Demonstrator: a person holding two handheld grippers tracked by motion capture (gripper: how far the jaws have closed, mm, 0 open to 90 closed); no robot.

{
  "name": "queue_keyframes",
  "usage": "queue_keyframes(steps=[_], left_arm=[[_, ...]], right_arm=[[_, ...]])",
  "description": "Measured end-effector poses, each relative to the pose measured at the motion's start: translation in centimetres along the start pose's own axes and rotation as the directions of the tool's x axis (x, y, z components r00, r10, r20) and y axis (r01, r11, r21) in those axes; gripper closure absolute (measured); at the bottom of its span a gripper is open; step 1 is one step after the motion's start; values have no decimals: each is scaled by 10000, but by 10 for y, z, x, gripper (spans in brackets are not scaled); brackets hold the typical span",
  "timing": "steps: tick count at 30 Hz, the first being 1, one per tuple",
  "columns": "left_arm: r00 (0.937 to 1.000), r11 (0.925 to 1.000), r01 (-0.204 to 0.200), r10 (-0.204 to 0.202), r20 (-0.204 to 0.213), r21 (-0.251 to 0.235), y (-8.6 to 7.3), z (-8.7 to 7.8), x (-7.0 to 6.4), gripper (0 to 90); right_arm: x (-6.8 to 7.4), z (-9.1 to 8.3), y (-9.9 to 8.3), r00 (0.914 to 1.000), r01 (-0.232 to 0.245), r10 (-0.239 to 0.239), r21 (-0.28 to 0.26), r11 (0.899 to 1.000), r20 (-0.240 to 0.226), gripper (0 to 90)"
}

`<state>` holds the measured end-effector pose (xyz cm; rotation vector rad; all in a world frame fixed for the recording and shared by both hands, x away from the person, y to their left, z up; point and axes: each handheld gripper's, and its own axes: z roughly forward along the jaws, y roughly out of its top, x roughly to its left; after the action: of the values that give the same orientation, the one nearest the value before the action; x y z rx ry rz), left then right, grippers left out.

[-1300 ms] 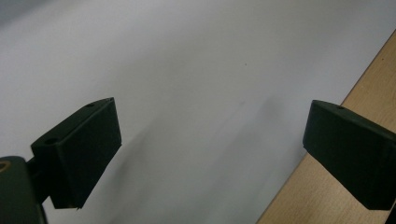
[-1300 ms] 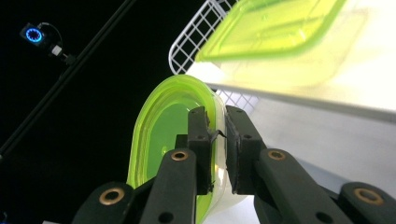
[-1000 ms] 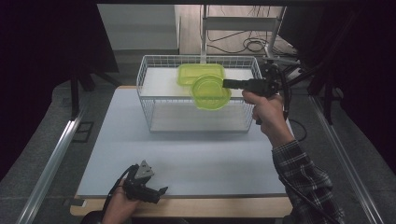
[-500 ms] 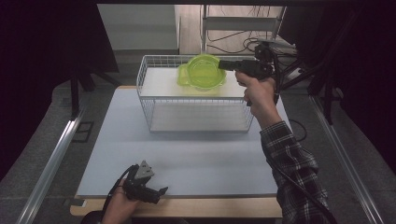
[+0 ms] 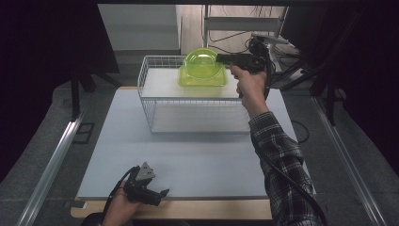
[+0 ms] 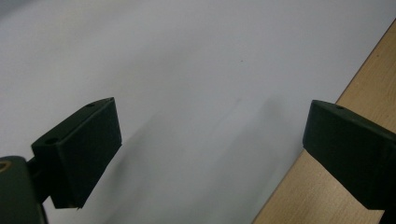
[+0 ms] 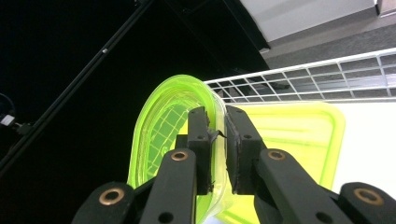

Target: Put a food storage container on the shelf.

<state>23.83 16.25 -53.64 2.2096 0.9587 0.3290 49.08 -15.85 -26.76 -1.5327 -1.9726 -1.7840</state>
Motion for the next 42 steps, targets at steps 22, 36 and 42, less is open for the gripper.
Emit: queue_keyframes(steps=[22,36,42], left_arm=[[9999,9998,-135,133,89,141,0,2,-2,41],[9999,9998,-156,156,40,106,0,2,-2,41],[9999,9998,-170,170,17,123,0,2,-2,41]], right_arm=[[7,15,2,9718,1240,-1214,-4,9923,2022,740],[7,1,-3,9737,1707,-1679,-53,9853,1540,473],[10,-7,-12,9670,2198,-2214,271,9752,1264,385]])
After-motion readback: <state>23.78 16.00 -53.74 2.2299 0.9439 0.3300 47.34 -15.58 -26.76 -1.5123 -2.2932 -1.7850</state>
